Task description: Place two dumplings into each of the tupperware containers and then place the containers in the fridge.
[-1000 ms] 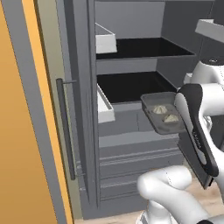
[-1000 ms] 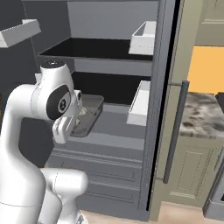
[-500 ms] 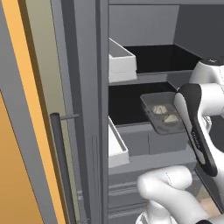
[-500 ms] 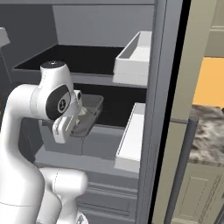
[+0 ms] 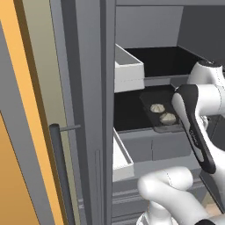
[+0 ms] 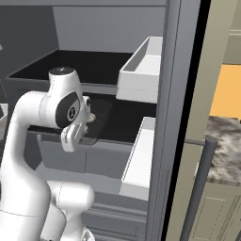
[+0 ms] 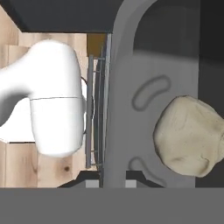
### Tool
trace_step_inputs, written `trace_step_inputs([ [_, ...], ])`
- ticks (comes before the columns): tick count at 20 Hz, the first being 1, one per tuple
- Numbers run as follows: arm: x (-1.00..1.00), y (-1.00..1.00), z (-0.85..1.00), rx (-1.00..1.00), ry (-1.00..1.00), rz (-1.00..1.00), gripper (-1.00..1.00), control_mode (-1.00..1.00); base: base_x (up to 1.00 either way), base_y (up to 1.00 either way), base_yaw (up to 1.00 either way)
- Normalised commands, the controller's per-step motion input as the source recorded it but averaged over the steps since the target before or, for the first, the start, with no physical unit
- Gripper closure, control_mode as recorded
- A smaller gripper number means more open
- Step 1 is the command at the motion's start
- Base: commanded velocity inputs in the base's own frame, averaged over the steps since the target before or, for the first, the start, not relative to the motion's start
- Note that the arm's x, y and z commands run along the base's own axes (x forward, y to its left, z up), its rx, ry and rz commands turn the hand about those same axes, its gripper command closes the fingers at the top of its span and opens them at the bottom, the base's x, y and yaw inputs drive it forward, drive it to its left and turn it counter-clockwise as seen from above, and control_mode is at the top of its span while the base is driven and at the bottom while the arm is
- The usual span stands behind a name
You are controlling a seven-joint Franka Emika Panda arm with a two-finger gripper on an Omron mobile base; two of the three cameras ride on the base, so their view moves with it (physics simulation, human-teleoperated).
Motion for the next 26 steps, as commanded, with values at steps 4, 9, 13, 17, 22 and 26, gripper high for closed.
trace_step_inputs([
  [4, 0.76, 0.0, -0.36, 0.12, -0.22, 0.02, 1.0, -1.0, 0.0, 0.0, 0.0],
  [9, 0.7, 0.0, -0.24, 0.07, -0.1, 0.01, 1.0, -1.0, 0.0, 0.0, 0.0],
  [13, 0.72, 0.0, -0.29, 0.02, 0.0, 0.02, 1.0, -1.0, 0.0, 0.0, 0.0],
  [17, 0.54, 0.0, -0.56, 0.0, 0.0, 0.01, 1.0, -1.0, 0.0, 0.0, 0.0],
  [22, 0.49, 0.0, -0.48, 0.0, -0.05, 0.0, 1.0, -1.0, 0.0, 0.0, 0.0],
  [26, 0.73, 0.0, -0.16, 0.03, -0.07, 0.0, 1.0, -1.0, 0.0, 0.0, 0.0],
])
